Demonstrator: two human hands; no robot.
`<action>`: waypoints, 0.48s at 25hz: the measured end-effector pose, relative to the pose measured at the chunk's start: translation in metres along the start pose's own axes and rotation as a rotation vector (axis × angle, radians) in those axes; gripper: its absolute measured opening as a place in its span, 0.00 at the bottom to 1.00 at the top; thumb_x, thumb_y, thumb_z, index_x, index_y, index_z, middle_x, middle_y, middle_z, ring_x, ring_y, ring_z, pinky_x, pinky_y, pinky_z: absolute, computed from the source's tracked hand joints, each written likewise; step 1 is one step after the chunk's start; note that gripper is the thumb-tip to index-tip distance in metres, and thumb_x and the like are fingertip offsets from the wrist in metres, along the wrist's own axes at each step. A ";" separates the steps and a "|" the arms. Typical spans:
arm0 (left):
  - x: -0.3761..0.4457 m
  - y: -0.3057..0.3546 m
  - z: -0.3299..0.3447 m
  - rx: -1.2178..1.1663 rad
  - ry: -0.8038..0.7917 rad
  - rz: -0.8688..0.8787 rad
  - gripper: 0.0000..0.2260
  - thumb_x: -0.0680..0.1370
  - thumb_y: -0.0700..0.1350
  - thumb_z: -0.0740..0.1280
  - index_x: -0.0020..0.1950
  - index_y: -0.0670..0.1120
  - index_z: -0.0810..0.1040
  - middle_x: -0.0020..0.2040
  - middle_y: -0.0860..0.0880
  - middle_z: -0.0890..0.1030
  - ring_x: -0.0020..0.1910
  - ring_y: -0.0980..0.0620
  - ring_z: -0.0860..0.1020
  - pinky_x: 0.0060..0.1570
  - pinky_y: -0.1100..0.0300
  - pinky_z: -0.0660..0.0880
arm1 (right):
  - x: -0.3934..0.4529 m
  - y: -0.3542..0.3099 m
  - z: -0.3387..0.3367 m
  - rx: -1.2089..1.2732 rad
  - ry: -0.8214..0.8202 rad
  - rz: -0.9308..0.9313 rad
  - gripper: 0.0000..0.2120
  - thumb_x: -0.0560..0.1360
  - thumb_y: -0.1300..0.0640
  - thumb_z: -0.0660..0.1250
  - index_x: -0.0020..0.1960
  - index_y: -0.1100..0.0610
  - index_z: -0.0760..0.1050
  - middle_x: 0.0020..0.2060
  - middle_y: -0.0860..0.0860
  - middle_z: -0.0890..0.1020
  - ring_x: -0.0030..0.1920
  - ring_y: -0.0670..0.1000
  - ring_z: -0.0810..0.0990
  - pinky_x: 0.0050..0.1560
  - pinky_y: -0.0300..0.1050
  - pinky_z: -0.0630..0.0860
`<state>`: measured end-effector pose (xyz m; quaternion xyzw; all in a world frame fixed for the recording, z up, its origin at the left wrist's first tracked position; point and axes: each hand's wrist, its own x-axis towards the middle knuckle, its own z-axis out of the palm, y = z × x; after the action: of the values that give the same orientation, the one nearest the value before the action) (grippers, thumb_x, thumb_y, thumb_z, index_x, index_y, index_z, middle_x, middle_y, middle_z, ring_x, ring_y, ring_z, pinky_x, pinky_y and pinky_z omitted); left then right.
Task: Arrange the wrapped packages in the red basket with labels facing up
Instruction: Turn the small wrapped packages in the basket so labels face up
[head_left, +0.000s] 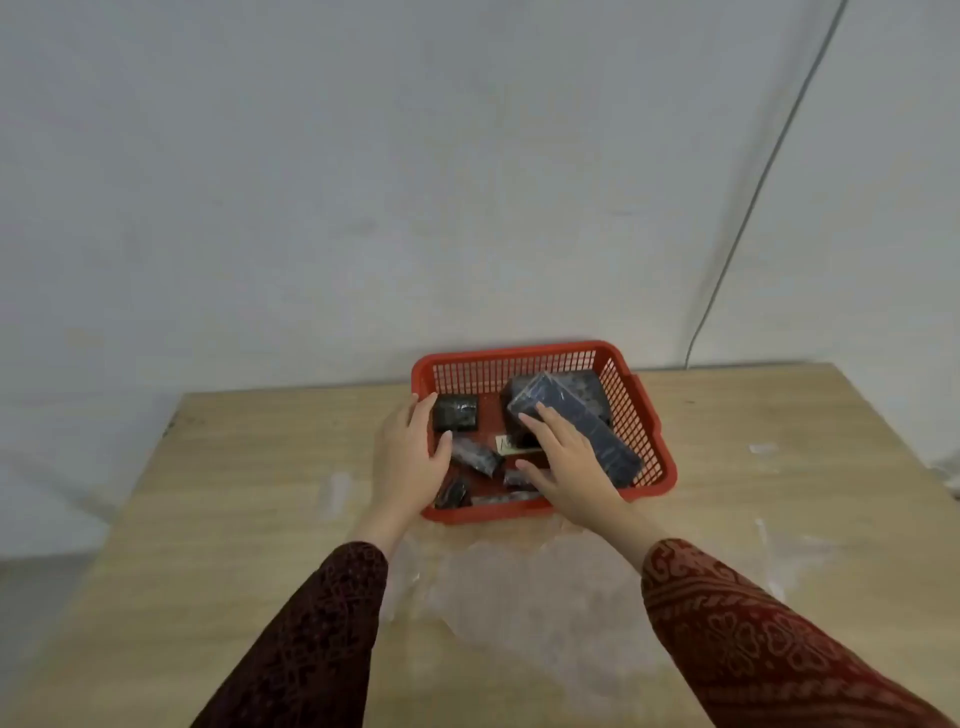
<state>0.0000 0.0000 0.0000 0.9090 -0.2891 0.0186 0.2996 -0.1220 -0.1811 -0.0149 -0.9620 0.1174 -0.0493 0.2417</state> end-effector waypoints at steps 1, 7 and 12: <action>-0.007 -0.003 0.008 -0.053 0.012 -0.061 0.23 0.77 0.47 0.64 0.71 0.44 0.68 0.70 0.41 0.71 0.69 0.42 0.68 0.67 0.45 0.66 | -0.005 0.002 0.010 -0.004 -0.030 0.023 0.26 0.80 0.46 0.57 0.75 0.51 0.56 0.77 0.51 0.56 0.77 0.52 0.52 0.75 0.53 0.54; -0.013 -0.017 0.047 -0.069 0.053 -0.176 0.24 0.78 0.46 0.63 0.74 0.46 0.63 0.75 0.40 0.61 0.75 0.43 0.58 0.72 0.47 0.60 | -0.016 0.010 0.036 -0.264 -0.033 -0.022 0.15 0.81 0.49 0.51 0.53 0.51 0.76 0.52 0.47 0.82 0.53 0.50 0.79 0.52 0.46 0.71; 0.024 -0.026 0.057 -0.149 0.056 -0.241 0.29 0.79 0.45 0.61 0.78 0.48 0.53 0.70 0.42 0.69 0.65 0.44 0.72 0.57 0.55 0.73 | -0.010 0.006 0.030 -0.233 -0.094 0.024 0.15 0.81 0.49 0.53 0.44 0.52 0.74 0.41 0.47 0.81 0.42 0.50 0.79 0.42 0.44 0.69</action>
<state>0.0262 -0.0268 -0.0556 0.9115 -0.1700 -0.0135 0.3744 -0.1287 -0.1697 -0.0442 -0.9833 0.1224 0.0126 0.1340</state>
